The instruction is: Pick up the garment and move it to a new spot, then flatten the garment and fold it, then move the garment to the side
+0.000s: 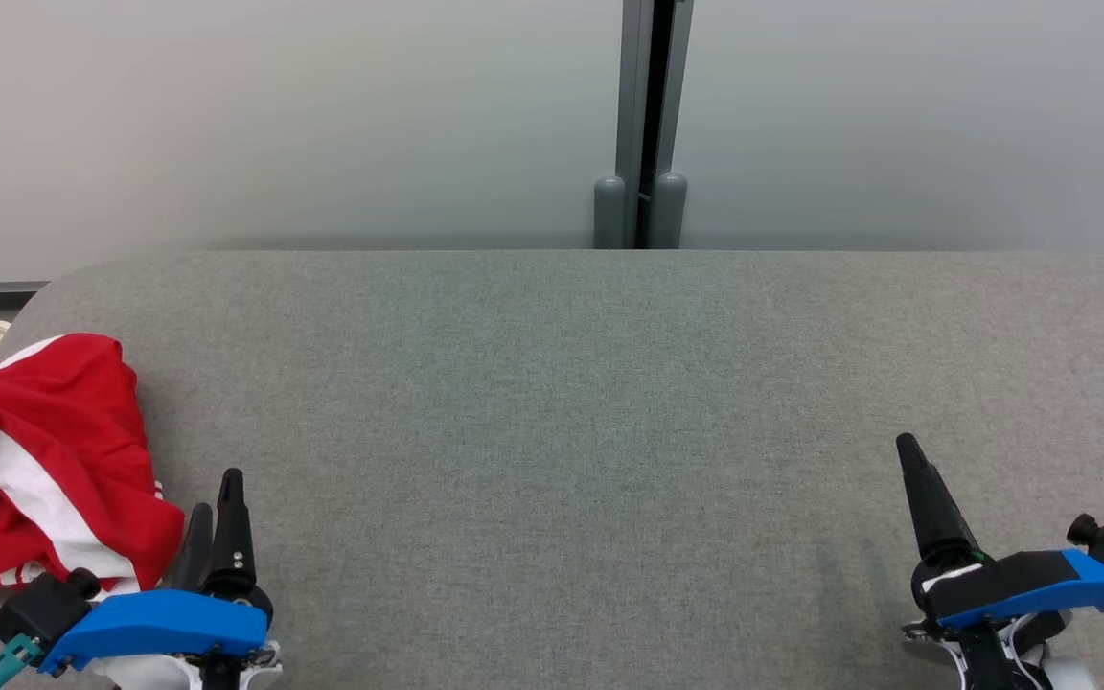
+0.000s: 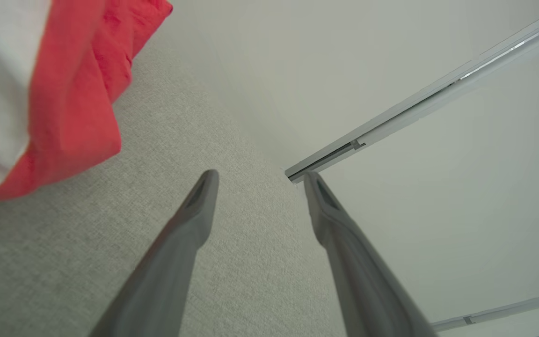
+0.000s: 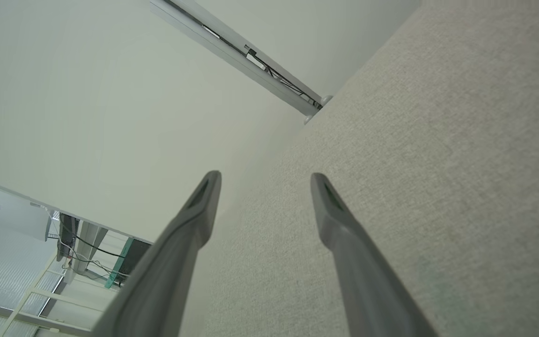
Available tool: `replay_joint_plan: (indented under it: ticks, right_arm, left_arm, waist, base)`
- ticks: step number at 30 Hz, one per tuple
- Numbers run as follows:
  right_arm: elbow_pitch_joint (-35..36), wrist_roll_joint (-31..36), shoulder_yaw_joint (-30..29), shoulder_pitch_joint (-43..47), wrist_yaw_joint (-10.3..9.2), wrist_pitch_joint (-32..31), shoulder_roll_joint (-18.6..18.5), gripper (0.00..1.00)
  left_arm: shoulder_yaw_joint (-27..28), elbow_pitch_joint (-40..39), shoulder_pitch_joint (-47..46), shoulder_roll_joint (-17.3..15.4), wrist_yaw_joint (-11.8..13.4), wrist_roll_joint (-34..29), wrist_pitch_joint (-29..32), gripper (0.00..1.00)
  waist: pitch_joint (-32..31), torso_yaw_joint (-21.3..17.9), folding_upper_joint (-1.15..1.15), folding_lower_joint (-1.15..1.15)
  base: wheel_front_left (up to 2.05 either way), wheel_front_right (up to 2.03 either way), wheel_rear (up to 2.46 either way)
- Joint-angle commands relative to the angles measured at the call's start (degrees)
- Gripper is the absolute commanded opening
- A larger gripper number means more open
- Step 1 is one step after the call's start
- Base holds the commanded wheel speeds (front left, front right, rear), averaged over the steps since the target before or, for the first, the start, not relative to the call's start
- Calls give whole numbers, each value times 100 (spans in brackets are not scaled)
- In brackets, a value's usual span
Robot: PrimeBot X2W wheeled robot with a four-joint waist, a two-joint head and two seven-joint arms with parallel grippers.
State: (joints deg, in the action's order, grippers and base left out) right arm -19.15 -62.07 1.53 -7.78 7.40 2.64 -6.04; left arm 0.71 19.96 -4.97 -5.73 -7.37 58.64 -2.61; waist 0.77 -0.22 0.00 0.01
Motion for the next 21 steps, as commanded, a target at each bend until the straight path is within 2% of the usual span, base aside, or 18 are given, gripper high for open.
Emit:
replay_joint_plan:
  ticks: [1,21]
  right_arm:
    - [51,281,-10,-158,9,60,-58,100]
    - [-193,2274,29,-80,11,426,23,100]
  left_arm:
    - [-37,-46,-120,-74,-7,-264,-63,100]
    - [-147,96,-31,-90,-10,-2079,-430,100]
  waist:
    - [3,1,0,-1]
    - [11,-19,0,-1]
  base:
    - [0,0,0]
    - [0,0,0]
